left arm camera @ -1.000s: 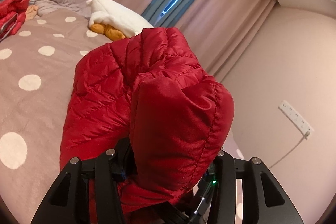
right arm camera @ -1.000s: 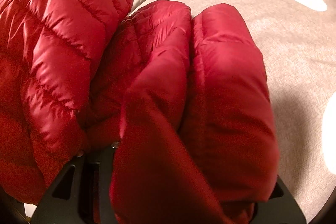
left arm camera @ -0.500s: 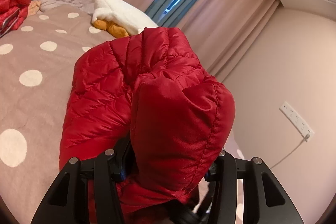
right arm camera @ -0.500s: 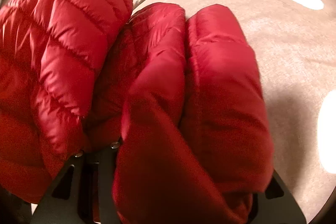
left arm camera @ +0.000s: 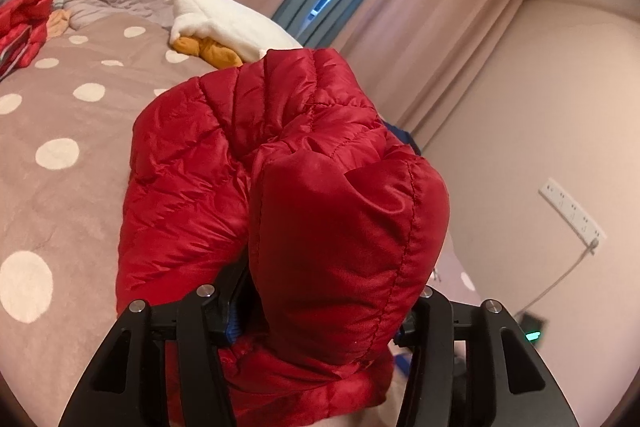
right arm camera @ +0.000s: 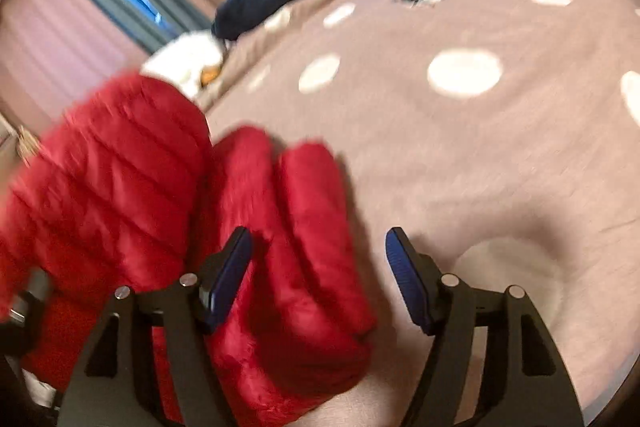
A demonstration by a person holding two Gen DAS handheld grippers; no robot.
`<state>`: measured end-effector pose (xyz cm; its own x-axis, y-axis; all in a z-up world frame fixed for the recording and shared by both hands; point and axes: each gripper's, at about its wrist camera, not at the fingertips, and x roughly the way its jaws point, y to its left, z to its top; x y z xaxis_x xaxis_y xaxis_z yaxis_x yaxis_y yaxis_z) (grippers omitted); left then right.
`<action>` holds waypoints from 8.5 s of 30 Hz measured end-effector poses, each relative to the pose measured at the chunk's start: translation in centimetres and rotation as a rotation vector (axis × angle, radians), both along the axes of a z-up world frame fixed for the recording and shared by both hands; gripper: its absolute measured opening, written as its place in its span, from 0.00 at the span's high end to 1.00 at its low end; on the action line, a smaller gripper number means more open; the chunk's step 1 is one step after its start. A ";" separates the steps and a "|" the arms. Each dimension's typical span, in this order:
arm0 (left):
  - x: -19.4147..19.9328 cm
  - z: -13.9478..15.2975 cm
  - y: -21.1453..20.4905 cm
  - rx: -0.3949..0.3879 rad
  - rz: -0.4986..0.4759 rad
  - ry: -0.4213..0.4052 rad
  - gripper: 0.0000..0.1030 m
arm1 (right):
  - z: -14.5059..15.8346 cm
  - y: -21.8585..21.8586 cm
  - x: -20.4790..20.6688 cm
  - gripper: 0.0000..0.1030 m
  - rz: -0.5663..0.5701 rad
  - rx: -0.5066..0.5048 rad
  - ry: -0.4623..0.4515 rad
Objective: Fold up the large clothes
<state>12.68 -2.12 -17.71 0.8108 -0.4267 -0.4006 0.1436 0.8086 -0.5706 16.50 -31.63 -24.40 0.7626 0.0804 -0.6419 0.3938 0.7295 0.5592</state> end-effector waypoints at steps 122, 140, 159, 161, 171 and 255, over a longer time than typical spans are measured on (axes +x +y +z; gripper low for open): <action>3.9 -2.1 5.3 0.061 0.035 0.028 0.66 | -2.7 2.8 4.1 0.62 0.174 -0.246 0.109; 7.2 -6.3 -0.8 0.326 0.032 0.055 0.70 | -2.5 3.0 5.1 0.56 0.177 -0.240 0.162; 6.3 -7.3 -1.4 0.365 0.100 0.002 0.62 | -2.6 3.6 4.9 0.49 0.153 -0.291 0.168; 6.3 -7.3 -1.4 0.366 0.107 0.005 0.61 | -2.7 3.6 4.8 0.46 0.147 -0.291 0.169; 6.6 -7.4 -1.0 0.356 0.115 0.011 0.57 | -3.8 1.8 4.8 0.32 0.137 -0.174 0.170; 5.0 -6.5 9.2 -0.258 0.070 0.283 0.08 | 0.4 -2.0 2.8 0.01 -0.012 -0.046 -0.217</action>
